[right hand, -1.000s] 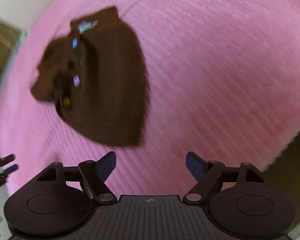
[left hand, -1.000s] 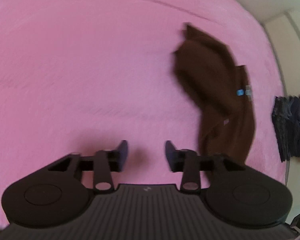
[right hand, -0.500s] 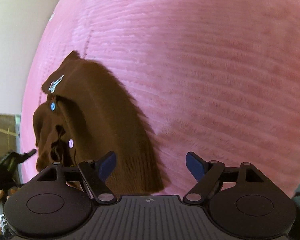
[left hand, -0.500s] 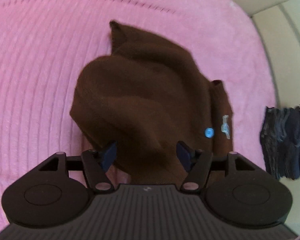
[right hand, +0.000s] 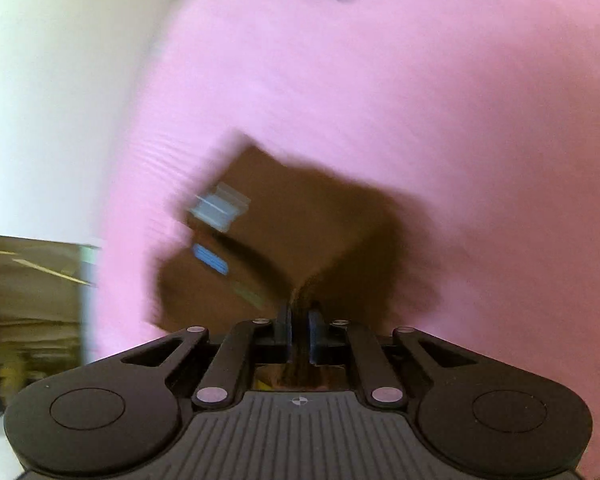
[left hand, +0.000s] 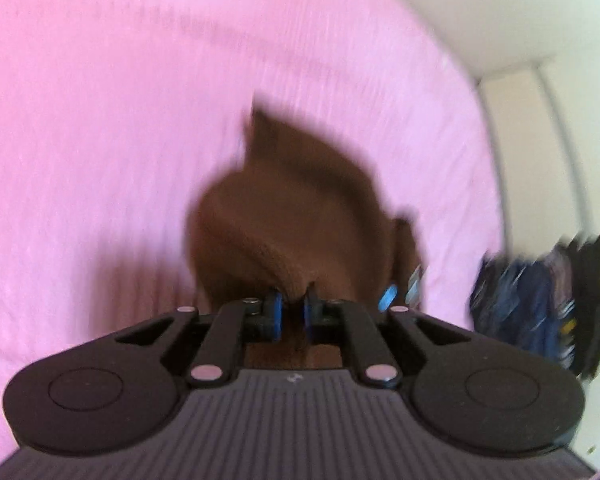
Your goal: Fold clothes
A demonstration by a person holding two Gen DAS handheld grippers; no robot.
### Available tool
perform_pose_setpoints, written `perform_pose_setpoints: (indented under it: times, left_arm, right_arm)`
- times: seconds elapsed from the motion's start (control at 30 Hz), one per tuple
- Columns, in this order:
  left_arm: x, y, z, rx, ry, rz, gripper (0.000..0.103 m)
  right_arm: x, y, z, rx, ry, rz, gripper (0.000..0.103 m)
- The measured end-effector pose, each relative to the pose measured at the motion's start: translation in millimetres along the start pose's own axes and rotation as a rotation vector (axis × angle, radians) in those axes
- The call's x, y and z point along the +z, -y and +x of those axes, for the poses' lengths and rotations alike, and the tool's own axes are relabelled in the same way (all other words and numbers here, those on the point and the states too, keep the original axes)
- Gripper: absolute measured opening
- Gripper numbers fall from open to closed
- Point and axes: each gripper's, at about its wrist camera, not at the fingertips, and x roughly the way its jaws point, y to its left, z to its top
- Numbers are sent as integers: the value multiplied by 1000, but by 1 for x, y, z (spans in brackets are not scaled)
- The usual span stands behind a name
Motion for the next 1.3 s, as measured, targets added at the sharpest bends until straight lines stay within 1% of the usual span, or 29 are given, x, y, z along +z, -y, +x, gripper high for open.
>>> perform_pose_setpoints:
  times: [0.07,0.13,0.17,0.23,0.33,0.4,0.43,0.5,0.53,0.57,0.6,0.67,0.73,0.77,0.83,0.9,0.93,0.97,1.0,1.03,1.07,1.1,1.13,1.17,1.2,1.27,1.3]
  left_arm:
    - [30,10,-29,-23,71,9,6]
    - [58,30,-61,-34,172,71,6]
    - [68,39,-77,-57,216,80,6]
    - [82,55,-111,-109,294,94,6]
    - [89,75,-158,-180,399,128,6]
    - [79,77,-182,-212,438,137,6]
    - [71,76,-193,-229,452,136,6]
    - [47,64,-208,-243,462,142,6]
    - [32,57,-210,-232,453,146,6]
    - [17,50,-212,-218,441,150,6]
    - [-1,40,-211,-197,422,151,6]
    - [-43,18,-198,-135,354,157,6]
    - [-86,-7,-173,-68,263,137,6]
    - [-107,-18,-157,-39,218,111,6]
    - [-152,-45,-119,28,117,52,8]
    - [-195,-71,-83,124,24,-20,9]
    - [-216,-82,-68,171,-17,-56,7]
    - [-232,-89,-58,206,-40,-78,6]
    - [-245,-93,-51,240,-55,-89,8]
    - [-252,-94,-43,268,-62,-86,11]
    - [-255,-93,-38,291,-65,-70,17]
    - [-256,-91,-33,317,-71,-47,31]
    - [-257,-89,-28,345,-77,-23,44]
    - [-258,-87,-22,373,-82,2,45]
    - [-259,-92,-20,384,-89,6,45]
    - [-263,-105,-14,391,-101,-6,44]
    - [-267,-110,-10,388,-106,-20,40]
  right_arm:
    - [40,-54,-5,89,55,-73,6]
    - [77,-107,-10,172,111,-150,5]
    - [89,-134,-14,209,142,-194,5]
    - [109,-185,-28,293,201,-275,5]
    - [124,-242,-62,435,263,-360,5]
    - [121,-252,-84,497,272,-408,5]
    - [118,-249,-93,515,265,-429,5]
    - [108,-229,-108,531,232,-463,5]
    - [103,-216,-113,522,213,-475,5]
    - [99,-199,-115,495,191,-481,5]
    - [94,-176,-113,446,161,-479,5]
    - [83,-119,-102,302,83,-458,5]
    - [72,-63,-90,158,6,-434,5]
    - [67,-33,-81,76,-37,-421,5]
    - [55,29,-52,-106,-154,-412,6]
    - [43,74,-28,-254,-264,-418,6]
    - [37,97,-16,-328,-319,-420,5]
    - [31,113,-8,-388,-356,-436,6]
    - [26,119,-4,-419,-368,-465,6]
    - [23,124,-2,-421,-374,-476,6]
    - [21,128,0,-405,-378,-473,6]
    - [19,130,2,-395,-376,-468,15]
    - [16,130,4,-391,-370,-462,31]
    - [13,131,7,-387,-364,-456,74]
    - [10,131,7,-377,-345,-462,81]
    - [3,129,12,-360,-321,-504,81]
    - [1,128,19,-366,-325,-520,81]
